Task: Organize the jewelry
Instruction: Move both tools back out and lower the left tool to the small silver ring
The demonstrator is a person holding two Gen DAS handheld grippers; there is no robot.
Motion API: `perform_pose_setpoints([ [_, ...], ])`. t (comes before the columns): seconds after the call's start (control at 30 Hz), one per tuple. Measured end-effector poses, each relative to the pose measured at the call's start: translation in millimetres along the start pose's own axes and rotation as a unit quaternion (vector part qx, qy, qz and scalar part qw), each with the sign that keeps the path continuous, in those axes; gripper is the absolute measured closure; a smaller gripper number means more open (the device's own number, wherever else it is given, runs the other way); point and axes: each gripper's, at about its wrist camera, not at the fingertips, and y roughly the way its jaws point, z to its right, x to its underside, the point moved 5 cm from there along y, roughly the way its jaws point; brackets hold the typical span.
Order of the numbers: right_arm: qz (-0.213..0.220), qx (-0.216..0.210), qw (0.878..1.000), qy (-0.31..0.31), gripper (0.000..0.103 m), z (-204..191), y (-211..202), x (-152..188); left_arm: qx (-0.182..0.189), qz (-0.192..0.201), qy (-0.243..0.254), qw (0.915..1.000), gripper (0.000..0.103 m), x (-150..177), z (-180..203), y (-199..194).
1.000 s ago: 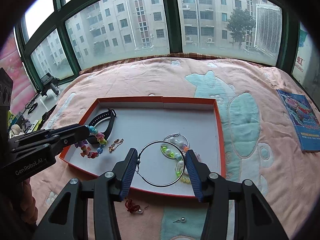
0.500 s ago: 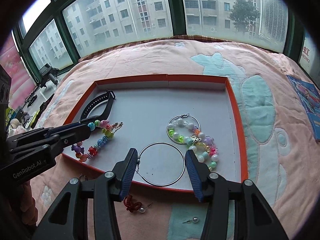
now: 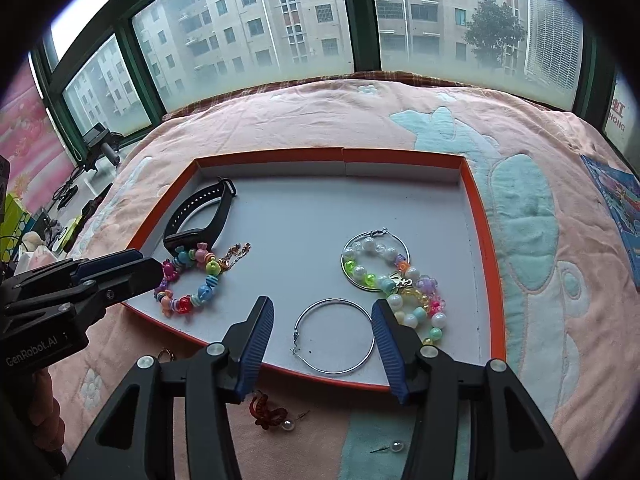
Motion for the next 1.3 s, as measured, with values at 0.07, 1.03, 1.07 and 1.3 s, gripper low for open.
perform_pose_setpoints([
  [0.07,0.004,-0.004,1.0,0.001,0.047,-1,-6,1,0.001,0.0,0.008,1.0,0.063,6,1,-7],
  [1.03,-0.019,0.007,1.0,0.006,0.047,20,-35,52,-0.01,-0.046,0.092,0.9946,0.079,69,18,16],
  [1.07,-0.02,0.009,1.0,0.005,0.047,21,-35,53,-0.016,-0.043,0.099,0.994,0.082,70,19,16],
  [1.3,-0.022,0.009,1.0,0.005,0.047,26,-36,56,-0.025,-0.037,0.104,0.9935,0.084,71,22,17],
])
